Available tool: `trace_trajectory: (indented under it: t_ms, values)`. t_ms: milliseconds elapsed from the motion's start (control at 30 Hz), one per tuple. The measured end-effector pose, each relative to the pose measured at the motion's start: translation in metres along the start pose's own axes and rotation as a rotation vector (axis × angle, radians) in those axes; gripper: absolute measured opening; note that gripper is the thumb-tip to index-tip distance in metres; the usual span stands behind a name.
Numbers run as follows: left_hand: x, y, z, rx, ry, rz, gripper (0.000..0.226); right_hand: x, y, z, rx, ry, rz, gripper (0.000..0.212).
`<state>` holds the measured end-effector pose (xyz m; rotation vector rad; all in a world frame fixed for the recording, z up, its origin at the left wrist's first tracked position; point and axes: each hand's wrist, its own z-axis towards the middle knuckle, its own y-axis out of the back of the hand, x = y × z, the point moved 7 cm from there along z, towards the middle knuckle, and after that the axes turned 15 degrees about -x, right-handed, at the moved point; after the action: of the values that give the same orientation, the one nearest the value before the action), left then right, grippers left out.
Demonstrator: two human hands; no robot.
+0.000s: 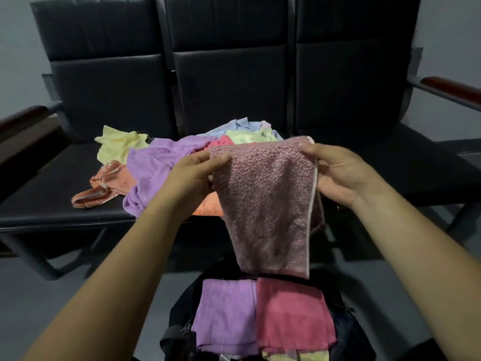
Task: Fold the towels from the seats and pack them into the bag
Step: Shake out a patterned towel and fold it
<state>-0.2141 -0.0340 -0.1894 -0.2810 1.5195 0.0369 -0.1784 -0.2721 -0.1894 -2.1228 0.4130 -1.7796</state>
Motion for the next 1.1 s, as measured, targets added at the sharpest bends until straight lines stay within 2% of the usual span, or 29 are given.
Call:
trace_trajectory:
  t_ms: [67,167,233,300,400,467,500,567,633,733,800,867,933,1033,1100]
  values:
    - [-0.003,-0.004,-0.003,0.046,-0.041,-0.005,0.028,0.005,0.006,0.001,-0.054,0.098,-0.112,0.03]
    - [-0.012,-0.006,-0.005,0.007,-0.186,0.089,0.023,0.009,0.015,0.003,-0.169,0.222,-0.27,0.009]
    - [-0.016,-0.004,-0.006,-0.048,-0.264,0.148,0.019,0.008,0.015,0.003,-0.182,0.23,-0.253,0.007]
    - [-0.018,-0.002,-0.006,-0.099,-0.301,0.164,0.017,0.006,0.012,0.004,-0.177,0.175,-0.134,0.006]
    - [-0.015,0.001,-0.007,-0.153,-0.294,0.134,0.021,0.003,0.007,0.002,-0.106,0.077,0.004,0.025]
    - [-0.012,0.002,-0.006,-0.164,-0.293,0.126,0.023,0.005,0.008,0.001,-0.088,0.096,0.0,0.033]
    - [-0.011,0.001,-0.006,-0.161,-0.299,0.131,0.023,0.008,0.011,0.002,-0.12,0.139,-0.03,0.029]
    - [-0.012,0.002,-0.007,-0.159,-0.325,0.138,0.023,0.014,0.019,0.005,-0.221,0.252,-0.125,0.009]
    - [-0.016,0.004,-0.008,-0.188,-0.38,0.169,0.019,0.018,0.021,0.005,-0.252,0.328,-0.18,0.006]
    - [-0.023,0.015,-0.006,-0.32,-0.517,0.315,0.012,0.02,0.019,0.001,-0.222,0.361,-0.186,0.007]
    - [-0.026,0.012,-0.007,-0.263,-0.553,0.294,0.012,0.02,0.015,-0.003,-0.193,0.364,-0.133,0.01]
    - [-0.027,0.003,-0.012,-0.154,-0.506,0.177,0.014,0.021,0.011,-0.007,-0.174,0.403,-0.134,0.008]
    - [-0.027,0.002,-0.014,-0.145,-0.451,0.118,0.014,0.022,0.006,-0.011,-0.122,0.431,-0.177,0.017]
    - [-0.028,0.007,-0.016,-0.202,-0.43,0.091,0.008,0.016,-0.006,-0.015,0.011,0.384,-0.191,0.051]
    - [-0.028,0.011,-0.016,-0.258,-0.4,0.028,0.011,0.012,-0.012,-0.015,0.026,0.344,-0.119,0.057]
